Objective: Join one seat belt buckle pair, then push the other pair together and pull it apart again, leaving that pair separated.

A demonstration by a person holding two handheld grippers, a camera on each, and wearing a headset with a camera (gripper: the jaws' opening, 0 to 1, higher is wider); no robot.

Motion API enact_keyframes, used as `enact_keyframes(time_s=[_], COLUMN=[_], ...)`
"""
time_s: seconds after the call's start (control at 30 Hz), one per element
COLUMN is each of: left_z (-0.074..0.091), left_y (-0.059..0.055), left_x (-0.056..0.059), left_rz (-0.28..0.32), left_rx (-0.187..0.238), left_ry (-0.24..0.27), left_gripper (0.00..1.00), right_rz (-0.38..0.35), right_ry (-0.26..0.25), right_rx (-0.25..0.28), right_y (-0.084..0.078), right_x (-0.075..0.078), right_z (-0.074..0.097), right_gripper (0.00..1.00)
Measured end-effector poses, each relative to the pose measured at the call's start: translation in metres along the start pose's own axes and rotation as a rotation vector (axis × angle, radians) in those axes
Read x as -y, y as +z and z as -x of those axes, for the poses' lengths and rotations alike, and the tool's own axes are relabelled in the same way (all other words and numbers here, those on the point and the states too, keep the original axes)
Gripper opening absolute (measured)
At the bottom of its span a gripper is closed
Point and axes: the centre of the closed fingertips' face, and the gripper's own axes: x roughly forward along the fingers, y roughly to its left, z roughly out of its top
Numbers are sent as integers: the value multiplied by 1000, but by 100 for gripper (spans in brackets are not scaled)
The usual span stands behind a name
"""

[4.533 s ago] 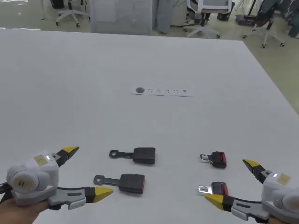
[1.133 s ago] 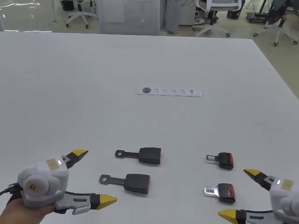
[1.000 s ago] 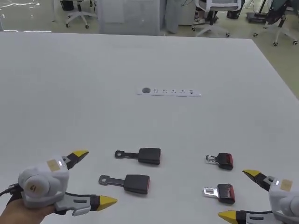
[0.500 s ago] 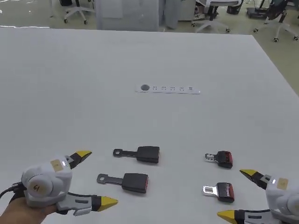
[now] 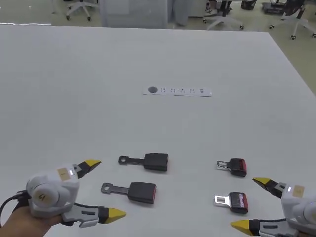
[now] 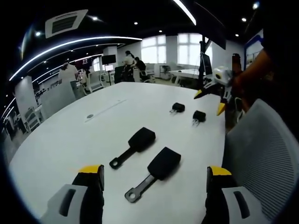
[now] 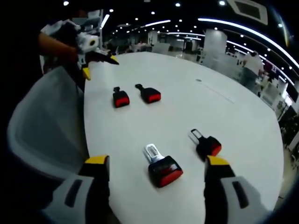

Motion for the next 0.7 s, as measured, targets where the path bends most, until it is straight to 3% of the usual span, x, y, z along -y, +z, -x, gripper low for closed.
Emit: enact_keyframes(time_s=[0.7], left_z=[-18], left_y=[-6], left_x=[3], left_rz=[-40], left_rx=[-54], left_ry=[-67], left_gripper=[87], right_rz=[18], right_ry=[41], right_rx=[-37], right_y=[-7], right_x=[5], right_z=[-9], right_gripper=[83])
